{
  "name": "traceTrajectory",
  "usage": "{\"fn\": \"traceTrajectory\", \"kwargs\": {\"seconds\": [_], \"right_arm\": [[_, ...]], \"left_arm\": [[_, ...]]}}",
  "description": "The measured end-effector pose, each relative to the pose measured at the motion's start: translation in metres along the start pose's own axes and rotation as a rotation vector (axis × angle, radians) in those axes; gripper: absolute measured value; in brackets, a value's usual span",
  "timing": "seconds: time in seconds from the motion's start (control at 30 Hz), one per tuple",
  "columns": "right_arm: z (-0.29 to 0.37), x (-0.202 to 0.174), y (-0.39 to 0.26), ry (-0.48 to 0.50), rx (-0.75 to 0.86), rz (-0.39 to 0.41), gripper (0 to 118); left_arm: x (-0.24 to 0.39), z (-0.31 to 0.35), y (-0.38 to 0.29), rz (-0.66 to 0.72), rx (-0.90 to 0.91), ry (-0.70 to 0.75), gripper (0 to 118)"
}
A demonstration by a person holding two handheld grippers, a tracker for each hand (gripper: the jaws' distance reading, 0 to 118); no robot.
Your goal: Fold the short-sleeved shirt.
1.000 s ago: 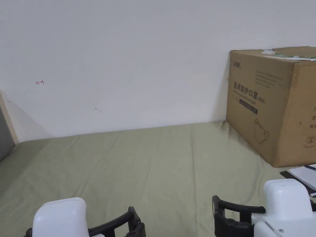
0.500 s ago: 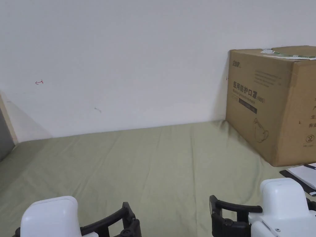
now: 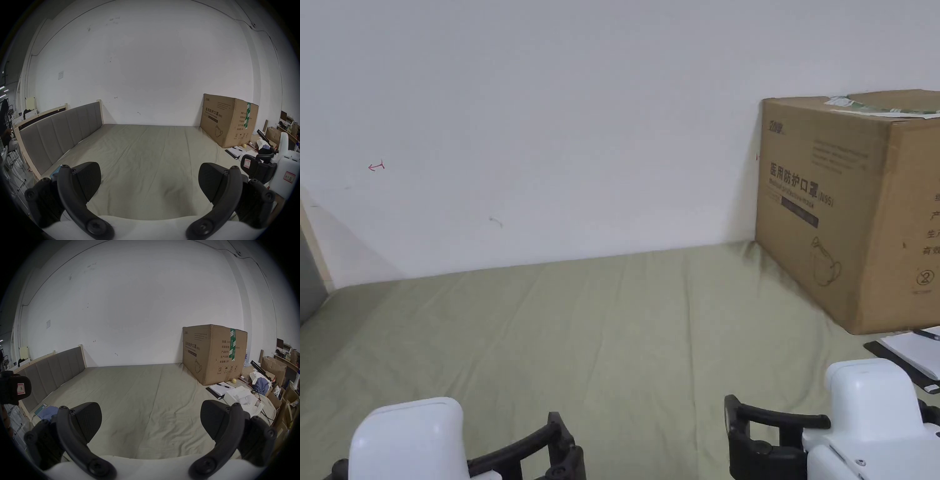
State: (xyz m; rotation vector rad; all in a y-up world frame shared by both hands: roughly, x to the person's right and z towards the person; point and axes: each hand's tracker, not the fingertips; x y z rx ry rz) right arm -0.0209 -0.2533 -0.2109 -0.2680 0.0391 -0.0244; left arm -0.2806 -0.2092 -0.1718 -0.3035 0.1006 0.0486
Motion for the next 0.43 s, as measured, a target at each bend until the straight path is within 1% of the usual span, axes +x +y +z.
{"fn": "traceTrajectory", "kwargs": {"seconds": [0.23,0.33,0.43], "right_arm": [[-0.0011,-0.0005,-0.0004,-0.001,-0.002,0.002,118],[-0.0010,-0.0012,0.0003,0.002,0.000,0.003,118],[-0.0018,-0.0012,0.0016,0.001,0.002,0.001,118]], "left_arm": [[-0.0039,-0.0039,0.0002,0.018,-0.006,-0.007,117],[-0.0084,-0.0051,0.0032,0.068,-0.024,-0.024,117],[-0.0077,-0.0043,0.0050,0.049,-0.019,-0.011,117]]}}
